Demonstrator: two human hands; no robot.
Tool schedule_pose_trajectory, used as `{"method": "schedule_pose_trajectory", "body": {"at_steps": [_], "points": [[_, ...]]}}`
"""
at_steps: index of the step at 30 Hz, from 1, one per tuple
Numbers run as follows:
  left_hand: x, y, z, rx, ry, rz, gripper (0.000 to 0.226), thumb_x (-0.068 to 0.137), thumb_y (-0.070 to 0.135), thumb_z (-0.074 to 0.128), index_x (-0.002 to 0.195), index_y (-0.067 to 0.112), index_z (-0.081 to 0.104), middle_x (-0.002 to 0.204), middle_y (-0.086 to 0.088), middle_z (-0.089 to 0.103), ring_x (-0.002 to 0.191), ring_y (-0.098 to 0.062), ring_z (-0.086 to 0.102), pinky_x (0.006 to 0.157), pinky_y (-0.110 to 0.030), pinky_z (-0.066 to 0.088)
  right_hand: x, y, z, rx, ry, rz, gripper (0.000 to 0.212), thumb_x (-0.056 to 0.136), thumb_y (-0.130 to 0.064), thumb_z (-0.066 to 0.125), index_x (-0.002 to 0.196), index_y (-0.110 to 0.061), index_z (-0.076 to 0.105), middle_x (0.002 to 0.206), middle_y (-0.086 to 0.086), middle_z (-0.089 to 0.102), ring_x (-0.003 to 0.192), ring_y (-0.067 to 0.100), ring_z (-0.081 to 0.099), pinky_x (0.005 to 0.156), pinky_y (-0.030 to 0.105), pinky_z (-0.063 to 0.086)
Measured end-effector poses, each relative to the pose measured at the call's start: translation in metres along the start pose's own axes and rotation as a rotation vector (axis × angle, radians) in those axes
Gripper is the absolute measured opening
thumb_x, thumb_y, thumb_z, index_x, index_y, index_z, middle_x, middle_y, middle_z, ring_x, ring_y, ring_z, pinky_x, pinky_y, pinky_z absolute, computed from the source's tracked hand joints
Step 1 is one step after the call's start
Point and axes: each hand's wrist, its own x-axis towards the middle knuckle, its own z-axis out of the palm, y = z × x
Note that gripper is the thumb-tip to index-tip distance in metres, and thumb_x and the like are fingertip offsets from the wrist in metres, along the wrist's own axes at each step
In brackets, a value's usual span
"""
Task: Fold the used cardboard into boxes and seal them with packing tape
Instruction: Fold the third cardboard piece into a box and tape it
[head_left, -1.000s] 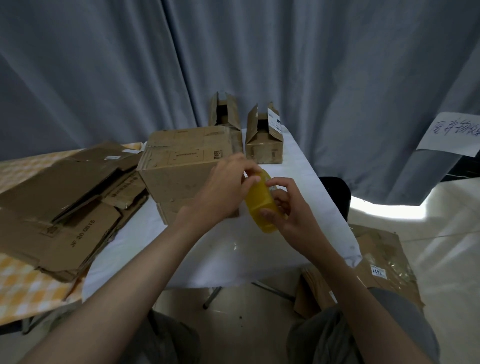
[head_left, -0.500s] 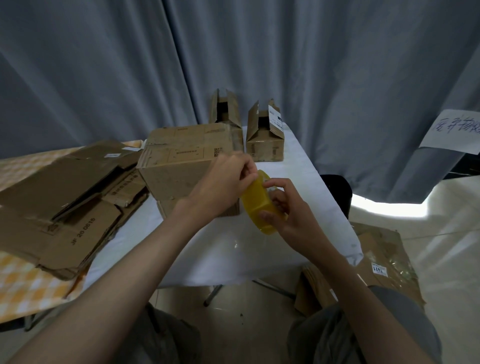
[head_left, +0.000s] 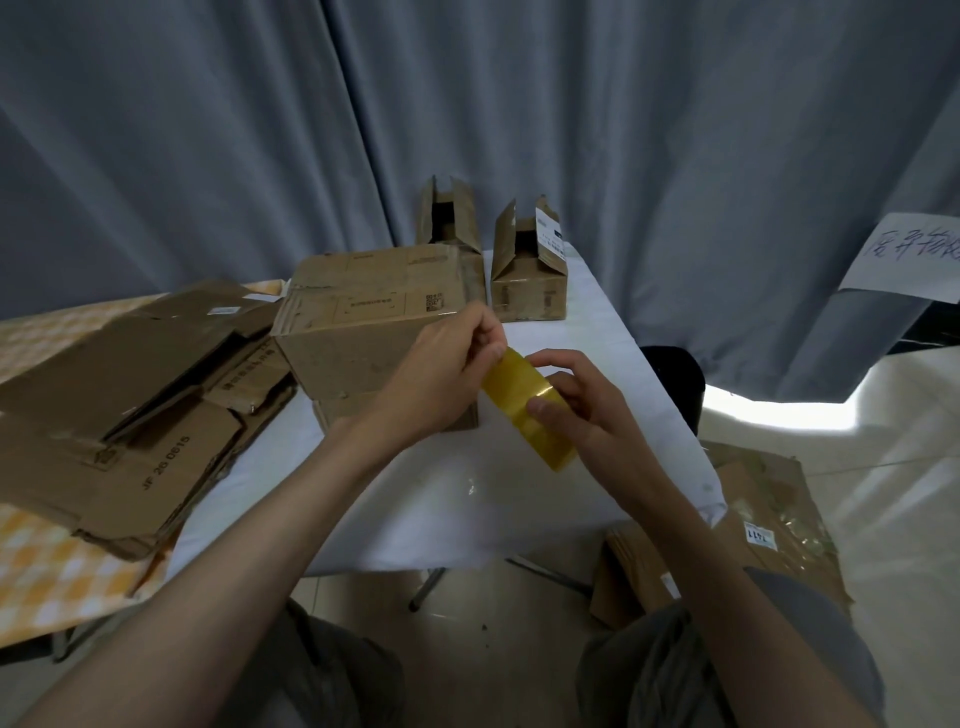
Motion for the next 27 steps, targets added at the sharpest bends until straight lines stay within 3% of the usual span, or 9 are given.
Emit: {"method": "schedule_pose_trajectory", "body": {"at_steps": [5, 11, 16, 22, 27], "points": [[0.002, 0.003, -0.009, -0.064, -0.065, -0.092, 0.014, 0.090, 0.016, 0.070, 0.086, 0.024, 0.060, 0.088, 0.009, 0.062, 0.080, -0.003, 0.057, 0.065, -0.006, 0.043, -0.002, -0.003, -0.001, -0.016, -0.007, -0.015, 0.029, 0.091, -0.030, 0.060, 0.121, -0.030, 0.058, 0.089, 0.013, 0.066, 0.084, 0.028, 0.064, 0.072, 0.042, 0.057], [0.004, 0.002, -0.011, 0.003, -0.097, -0.112, 0.014, 0.092, 0.017, 0.068, 0.084, 0.027, 0.060, 0.088, 0.010, 0.060, 0.083, -0.005, 0.056, 0.064, -0.010, 0.042, 0.000, -0.004, -0.003, -0.073, -0.003, -0.003, 0.028, 0.094, -0.025, 0.066, 0.121, -0.024, 0.061, 0.075, -0.015, 0.063, 0.078, 0.010, 0.064, 0.066, 0.020, 0.053], [0.007, 0.004, -0.014, 0.022, -0.110, -0.139, 0.016, 0.091, 0.015, 0.070, 0.083, 0.025, 0.060, 0.086, 0.007, 0.063, 0.079, -0.005, 0.058, 0.059, -0.005, 0.042, 0.003, -0.004, -0.003, -0.106, -0.023, 0.021, 0.025, 0.095, -0.020, 0.065, 0.119, -0.027, 0.061, 0.070, -0.020, 0.063, 0.074, 0.006, 0.063, 0.066, 0.019, 0.053], [0.007, 0.006, -0.015, -0.007, -0.139, -0.146, 0.014, 0.092, 0.012, 0.067, 0.085, 0.020, 0.059, 0.087, 0.001, 0.065, 0.081, -0.013, 0.064, 0.069, -0.025, 0.053, 0.004, -0.007, -0.004, -0.106, -0.022, 0.041, 0.024, 0.095, -0.023, 0.065, 0.114, -0.036, 0.061, 0.085, 0.000, 0.070, 0.083, 0.020, 0.067, 0.072, 0.031, 0.060], [0.005, 0.006, -0.017, -0.090, -0.153, -0.174, 0.013, 0.094, 0.013, 0.065, 0.086, 0.020, 0.057, 0.089, -0.002, 0.065, 0.085, -0.019, 0.064, 0.075, -0.034, 0.056, 0.006, -0.009, -0.006, -0.135, -0.007, 0.036, 0.023, 0.095, -0.024, 0.065, 0.113, -0.037, 0.061, 0.085, -0.001, 0.070, 0.082, 0.018, 0.067, 0.073, 0.032, 0.060]]}}
